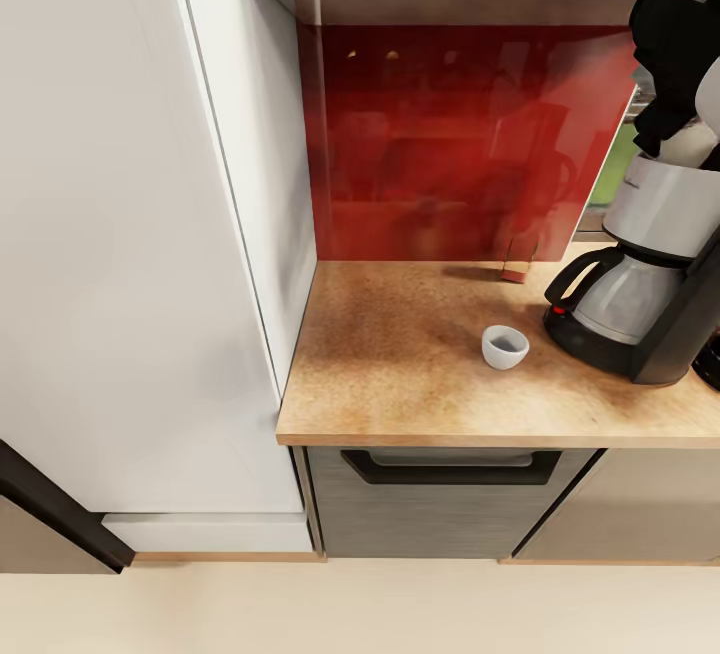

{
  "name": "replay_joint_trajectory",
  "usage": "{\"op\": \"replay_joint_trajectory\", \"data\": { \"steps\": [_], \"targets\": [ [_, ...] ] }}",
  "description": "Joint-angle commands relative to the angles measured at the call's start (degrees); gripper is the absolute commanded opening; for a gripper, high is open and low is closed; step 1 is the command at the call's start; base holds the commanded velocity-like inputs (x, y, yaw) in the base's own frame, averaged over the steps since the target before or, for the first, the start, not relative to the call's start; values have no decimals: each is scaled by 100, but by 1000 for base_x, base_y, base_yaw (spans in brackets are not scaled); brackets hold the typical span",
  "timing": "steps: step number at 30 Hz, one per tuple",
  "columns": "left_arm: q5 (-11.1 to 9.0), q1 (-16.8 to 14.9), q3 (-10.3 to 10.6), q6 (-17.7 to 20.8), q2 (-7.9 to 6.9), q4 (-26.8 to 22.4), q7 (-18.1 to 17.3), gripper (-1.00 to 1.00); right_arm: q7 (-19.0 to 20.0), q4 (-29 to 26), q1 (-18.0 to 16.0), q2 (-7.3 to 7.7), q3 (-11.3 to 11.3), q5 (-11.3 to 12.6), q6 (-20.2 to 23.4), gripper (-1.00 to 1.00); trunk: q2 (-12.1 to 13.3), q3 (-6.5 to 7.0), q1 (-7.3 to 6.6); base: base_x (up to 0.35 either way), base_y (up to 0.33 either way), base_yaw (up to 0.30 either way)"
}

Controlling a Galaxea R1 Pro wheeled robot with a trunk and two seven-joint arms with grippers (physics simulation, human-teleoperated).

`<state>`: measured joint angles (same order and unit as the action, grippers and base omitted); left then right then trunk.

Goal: Set up a coffee station on the kitchen countertop: keep the coffee maker on the countertop, move the bottle of coffee from the kitchen shelf to the counter next to the coffee maker, place a paper coffee filter on top of the coffee maker, put the saucer next to the coffee maker with the coffee cup on the saucer, and place the electric kettle next to the coffee maker.

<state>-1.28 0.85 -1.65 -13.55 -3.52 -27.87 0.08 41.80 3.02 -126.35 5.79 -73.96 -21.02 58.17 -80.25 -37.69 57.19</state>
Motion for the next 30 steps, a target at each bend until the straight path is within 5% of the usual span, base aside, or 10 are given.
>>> {"op": "replay_joint_trajectory", "data": {
  "steps": [1, 26, 30],
  "targets": [
    [-13, 2, -2, -7, 0, -8, 1, 100, 56, -4, -4, 1, 4, -60, 1, 100, -2, -4, 0, 0, 0, 0],
    [-13, 2, -2, -7, 0, -13, 1, 100, 56, -4, -6, 1, 11, -60, 1, 100, -2, -4, 0, 0, 0, 0],
    [-13, 2, -2, -7, 0, -14, 1, 100, 56, -4, -5, 1, 12, -60, 1, 100, 158, 68, -88, 0, 0, 0]
  ]
}}
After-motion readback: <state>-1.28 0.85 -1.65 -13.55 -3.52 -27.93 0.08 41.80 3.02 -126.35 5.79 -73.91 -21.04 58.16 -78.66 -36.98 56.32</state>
